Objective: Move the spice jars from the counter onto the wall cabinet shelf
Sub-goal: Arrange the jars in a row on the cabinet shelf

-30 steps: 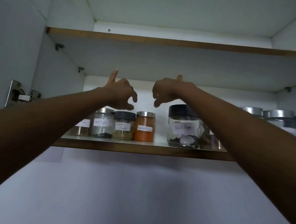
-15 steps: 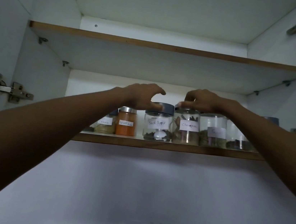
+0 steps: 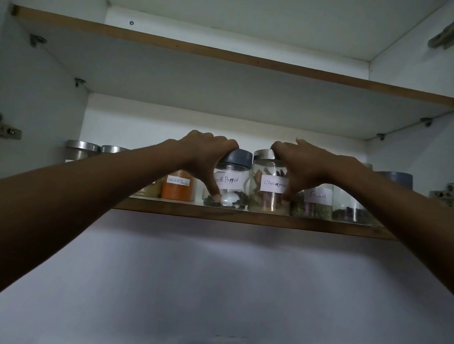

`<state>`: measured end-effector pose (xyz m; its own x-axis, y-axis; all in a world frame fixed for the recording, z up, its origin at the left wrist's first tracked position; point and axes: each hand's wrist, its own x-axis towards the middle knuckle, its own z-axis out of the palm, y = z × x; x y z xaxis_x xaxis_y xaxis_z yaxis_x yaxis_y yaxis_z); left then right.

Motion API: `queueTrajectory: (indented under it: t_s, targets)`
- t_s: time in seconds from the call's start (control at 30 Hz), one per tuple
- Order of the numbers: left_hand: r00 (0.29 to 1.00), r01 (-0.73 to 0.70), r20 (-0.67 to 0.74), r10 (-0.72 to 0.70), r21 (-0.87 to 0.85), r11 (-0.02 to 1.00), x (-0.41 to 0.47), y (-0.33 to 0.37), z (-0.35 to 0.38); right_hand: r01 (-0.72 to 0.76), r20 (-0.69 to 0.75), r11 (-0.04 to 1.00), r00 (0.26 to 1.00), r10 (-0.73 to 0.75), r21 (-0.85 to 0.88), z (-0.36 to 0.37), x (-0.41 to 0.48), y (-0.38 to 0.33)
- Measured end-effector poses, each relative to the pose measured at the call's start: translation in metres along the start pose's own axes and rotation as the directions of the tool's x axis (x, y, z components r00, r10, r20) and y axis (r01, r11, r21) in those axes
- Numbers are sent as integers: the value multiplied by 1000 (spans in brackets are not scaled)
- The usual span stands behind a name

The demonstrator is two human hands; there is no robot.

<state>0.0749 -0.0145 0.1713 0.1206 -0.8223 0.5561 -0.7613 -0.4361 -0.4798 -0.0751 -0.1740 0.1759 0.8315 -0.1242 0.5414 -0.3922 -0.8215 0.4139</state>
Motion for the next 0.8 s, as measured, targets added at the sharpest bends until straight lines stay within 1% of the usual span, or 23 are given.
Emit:
queueTrajectory:
  t_s: [0.17, 0.37, 0.57, 0.8]
  targets:
    - [998, 25, -51, -28, -56, 998, -3, -3, 9, 12, -24, 999, 1000, -13, -44, 5, 5, -3]
    - [999, 37, -35, -40, -75, 996, 3, -11, 22, 14, -2, 998, 1000, -14, -63, 10, 17, -11]
    - [998, 60, -8, -61, -56, 997, 17, -21, 39, -3, 25, 996, 1000, 6, -91, 19, 39, -21]
    - [991, 130, 24, -131, 33, 991, 39, -33, 69, -37, 59, 992, 997, 44, -123, 38, 75, -28]
